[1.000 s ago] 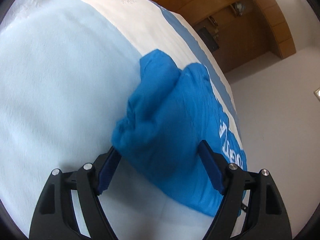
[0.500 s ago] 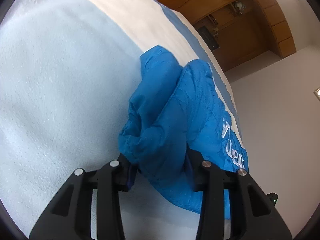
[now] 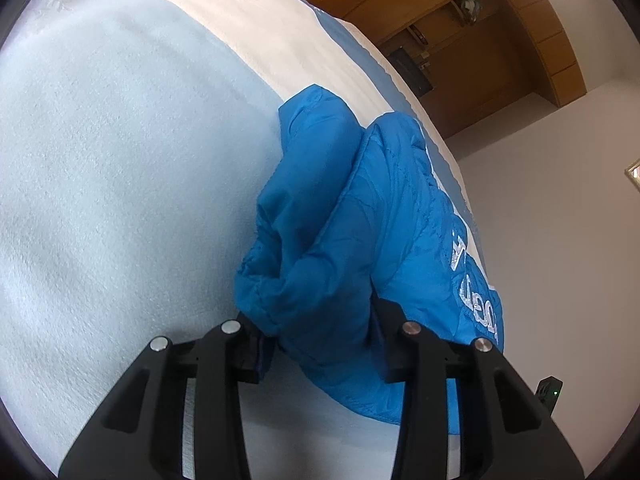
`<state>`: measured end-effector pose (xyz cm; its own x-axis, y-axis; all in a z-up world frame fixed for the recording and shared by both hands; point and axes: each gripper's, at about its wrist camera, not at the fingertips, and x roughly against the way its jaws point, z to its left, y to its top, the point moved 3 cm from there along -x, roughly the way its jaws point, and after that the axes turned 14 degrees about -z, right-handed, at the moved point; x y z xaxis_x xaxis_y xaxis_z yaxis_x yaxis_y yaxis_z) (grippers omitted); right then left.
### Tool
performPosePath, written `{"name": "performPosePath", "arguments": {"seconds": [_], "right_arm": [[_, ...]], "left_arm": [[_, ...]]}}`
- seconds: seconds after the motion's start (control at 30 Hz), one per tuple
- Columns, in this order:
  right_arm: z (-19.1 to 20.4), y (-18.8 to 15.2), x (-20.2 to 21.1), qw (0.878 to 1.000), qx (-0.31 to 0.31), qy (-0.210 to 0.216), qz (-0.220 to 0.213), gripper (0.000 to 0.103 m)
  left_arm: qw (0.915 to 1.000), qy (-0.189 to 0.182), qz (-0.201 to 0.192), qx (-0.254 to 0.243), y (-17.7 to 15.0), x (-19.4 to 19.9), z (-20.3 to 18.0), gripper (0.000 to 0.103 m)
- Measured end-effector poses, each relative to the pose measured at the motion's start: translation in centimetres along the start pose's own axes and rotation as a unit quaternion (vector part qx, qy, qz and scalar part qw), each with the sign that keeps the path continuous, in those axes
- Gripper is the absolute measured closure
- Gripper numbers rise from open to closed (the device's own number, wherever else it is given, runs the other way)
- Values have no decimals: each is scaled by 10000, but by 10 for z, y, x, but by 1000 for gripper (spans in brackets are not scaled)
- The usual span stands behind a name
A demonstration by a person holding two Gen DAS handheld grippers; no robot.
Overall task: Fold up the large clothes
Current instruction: 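Lift the grasped jacket side with the left tool toward the jacket middle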
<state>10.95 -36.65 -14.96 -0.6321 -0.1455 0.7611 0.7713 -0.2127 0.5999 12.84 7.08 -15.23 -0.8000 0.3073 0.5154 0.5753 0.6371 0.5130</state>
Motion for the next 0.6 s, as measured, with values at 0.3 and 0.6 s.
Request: {"name": "performPosePath", "arguments": {"seconds": [0.3, 0.6], "right_arm": [[-7, -1, 4, 9999, -105, 135, 1, 47], [-13, 5, 6, 9998, -114, 141, 42, 48]], "left_arm": [[9971, -189, -410, -607, 4, 23, -29, 79], [9846, -587, -839, -1419, 7, 49, -83, 81]]}}
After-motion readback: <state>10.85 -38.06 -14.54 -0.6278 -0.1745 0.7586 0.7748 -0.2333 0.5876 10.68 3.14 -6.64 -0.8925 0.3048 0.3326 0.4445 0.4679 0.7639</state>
